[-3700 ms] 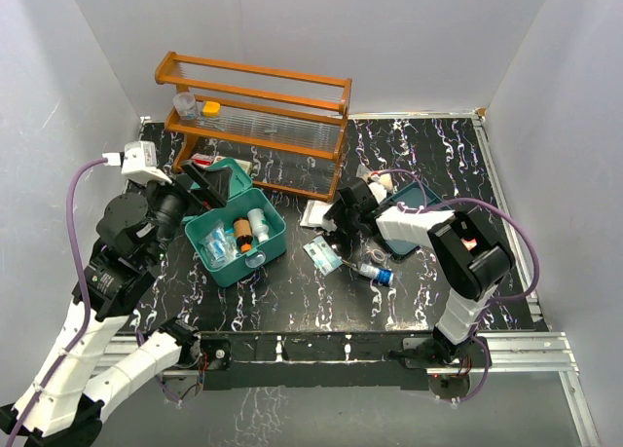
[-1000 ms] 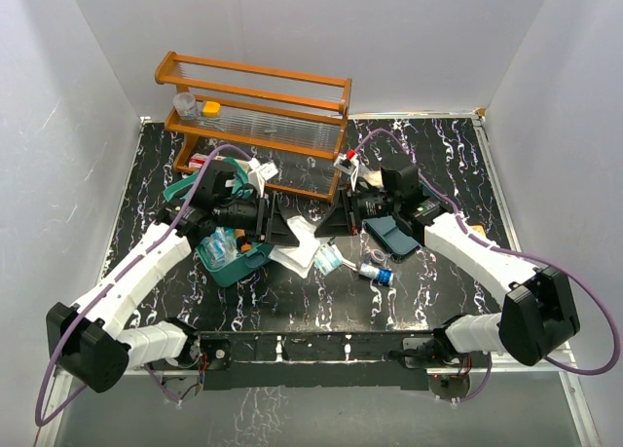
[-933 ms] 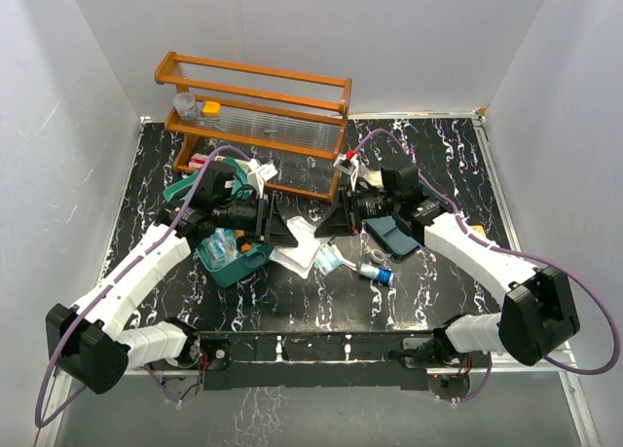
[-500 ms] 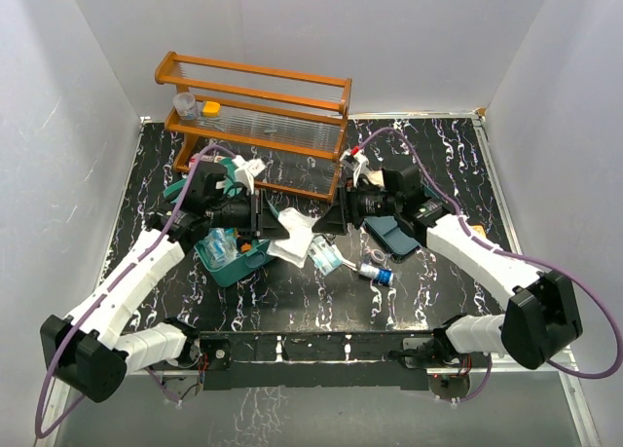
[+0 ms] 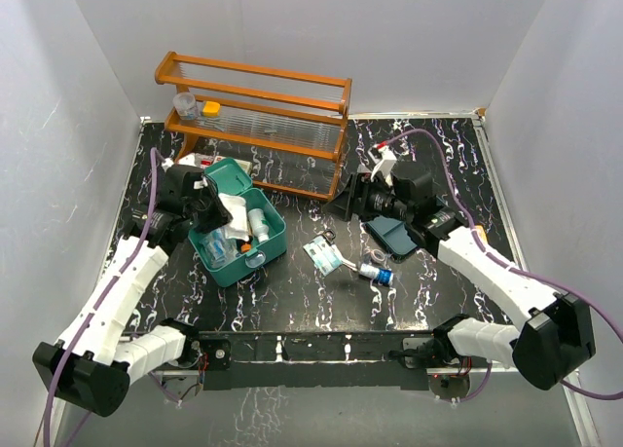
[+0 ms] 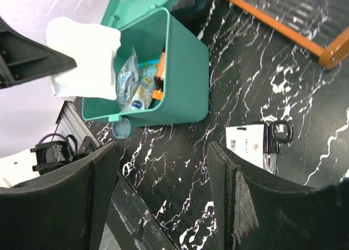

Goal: Organize the medicine kit

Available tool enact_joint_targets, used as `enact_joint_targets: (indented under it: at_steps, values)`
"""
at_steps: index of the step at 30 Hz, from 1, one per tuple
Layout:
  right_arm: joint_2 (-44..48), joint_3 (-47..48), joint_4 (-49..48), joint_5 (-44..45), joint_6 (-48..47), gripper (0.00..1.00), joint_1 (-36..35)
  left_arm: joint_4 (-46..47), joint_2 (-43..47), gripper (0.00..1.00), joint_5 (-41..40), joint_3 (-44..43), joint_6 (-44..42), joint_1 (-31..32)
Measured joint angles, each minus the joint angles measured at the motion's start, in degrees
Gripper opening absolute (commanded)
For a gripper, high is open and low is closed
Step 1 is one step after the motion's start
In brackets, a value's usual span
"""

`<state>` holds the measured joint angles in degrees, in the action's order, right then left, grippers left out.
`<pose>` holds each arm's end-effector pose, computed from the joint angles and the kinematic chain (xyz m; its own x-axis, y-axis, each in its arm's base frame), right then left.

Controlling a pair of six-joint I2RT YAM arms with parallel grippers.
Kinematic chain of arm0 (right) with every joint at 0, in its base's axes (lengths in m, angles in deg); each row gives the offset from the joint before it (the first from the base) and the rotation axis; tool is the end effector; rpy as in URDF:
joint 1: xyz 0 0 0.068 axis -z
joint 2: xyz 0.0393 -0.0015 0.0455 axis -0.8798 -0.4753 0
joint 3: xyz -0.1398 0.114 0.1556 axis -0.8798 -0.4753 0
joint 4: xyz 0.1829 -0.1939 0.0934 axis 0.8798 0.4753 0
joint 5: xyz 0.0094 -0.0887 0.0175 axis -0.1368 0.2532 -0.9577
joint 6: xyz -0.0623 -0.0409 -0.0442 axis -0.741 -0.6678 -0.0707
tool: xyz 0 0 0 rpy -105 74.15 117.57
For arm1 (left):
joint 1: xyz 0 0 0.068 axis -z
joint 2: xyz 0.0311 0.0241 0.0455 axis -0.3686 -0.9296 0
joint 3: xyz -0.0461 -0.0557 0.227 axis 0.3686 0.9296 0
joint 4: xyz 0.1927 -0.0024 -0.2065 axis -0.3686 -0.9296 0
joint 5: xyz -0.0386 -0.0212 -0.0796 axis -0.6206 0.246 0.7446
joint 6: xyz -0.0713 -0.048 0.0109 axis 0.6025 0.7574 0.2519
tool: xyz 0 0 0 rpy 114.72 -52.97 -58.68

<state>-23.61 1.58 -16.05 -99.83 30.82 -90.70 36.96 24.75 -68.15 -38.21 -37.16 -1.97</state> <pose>0.2786 0.1906 0.2573 -0.6931 0.1640 -0.7019 -0.4796 0.6220 0.6189 0.2721 -0.0968 0.2836 -0.6652 -0.4009 -0.6299 -0.0847 0.8787 -0.4698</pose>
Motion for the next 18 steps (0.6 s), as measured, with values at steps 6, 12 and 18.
enact_joint_targets:
  at_steps: [6, 12, 18]
  values:
    - [-1.0, -3.5, -0.8, 0.1, 3.2, 0.63, 0.0, -2.2, 0.1, 0.15, -8.9, 0.5, 1.9, -0.5]
    - [-2.3, -3.8, -2.0, -0.1, 4.7, 0.62, 0.0, -2.3, -1.9, 0.15, -9.1, 3.5, 1.6, -1.6]
    - [-4.0, -3.8, -2.6, -0.5, 5.4, 0.62, 0.0, -3.3, -3.5, 0.15, -10.5, 3.8, -0.6, -3.6]
